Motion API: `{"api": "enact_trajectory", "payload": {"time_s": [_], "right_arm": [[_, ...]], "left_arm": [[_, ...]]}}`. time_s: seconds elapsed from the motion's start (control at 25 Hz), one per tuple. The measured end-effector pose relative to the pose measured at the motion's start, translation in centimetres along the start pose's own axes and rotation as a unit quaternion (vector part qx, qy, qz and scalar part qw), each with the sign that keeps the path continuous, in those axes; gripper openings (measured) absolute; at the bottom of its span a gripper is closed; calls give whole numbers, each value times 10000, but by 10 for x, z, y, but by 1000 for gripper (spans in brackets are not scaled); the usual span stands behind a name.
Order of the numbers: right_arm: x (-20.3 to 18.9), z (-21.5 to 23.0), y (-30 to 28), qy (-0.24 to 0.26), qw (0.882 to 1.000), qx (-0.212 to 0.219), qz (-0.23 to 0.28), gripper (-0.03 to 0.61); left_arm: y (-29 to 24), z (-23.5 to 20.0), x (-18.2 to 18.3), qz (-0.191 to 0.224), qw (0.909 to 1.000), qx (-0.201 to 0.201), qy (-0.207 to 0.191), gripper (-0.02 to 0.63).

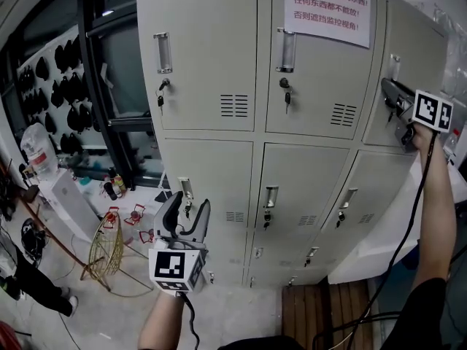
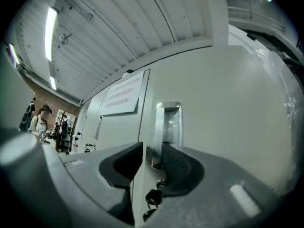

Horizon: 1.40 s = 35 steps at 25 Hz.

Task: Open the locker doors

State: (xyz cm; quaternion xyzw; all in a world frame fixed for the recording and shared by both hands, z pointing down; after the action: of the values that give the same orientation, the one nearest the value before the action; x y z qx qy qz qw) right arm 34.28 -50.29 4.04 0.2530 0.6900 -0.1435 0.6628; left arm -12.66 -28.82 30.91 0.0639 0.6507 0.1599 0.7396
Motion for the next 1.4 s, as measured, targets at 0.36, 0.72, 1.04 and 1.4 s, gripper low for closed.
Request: {"api": "enact_trajectory", "payload": {"time_s": [0.36,0.72,1.04,1.4], "right_arm": [[14,-24,69,243,9982,536,130,140],[20,-14,161,749,9957,-533,117,192],[14,-1,209,1446,9744,-1722,81,181],[15,37,267,1341,9639,-2282,293,127]], "left_arm": [[-23,39,-7,19,9981,-567,245,238],[-46,109,-11,28,9882,-1451,495,238],[-48,141,-7,59,9811,-1855,551,238],[-62,179,-8,46,9753,-2095,694,238]]}}
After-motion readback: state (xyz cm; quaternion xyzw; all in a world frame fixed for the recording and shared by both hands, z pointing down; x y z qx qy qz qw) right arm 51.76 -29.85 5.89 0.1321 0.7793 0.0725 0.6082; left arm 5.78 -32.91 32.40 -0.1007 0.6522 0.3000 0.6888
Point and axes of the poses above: the fingertips, and each gripper's own axes: y backward along the fingers, z to its right, x out of its top, the point moved 5 cm from there along y, backward along the fingers
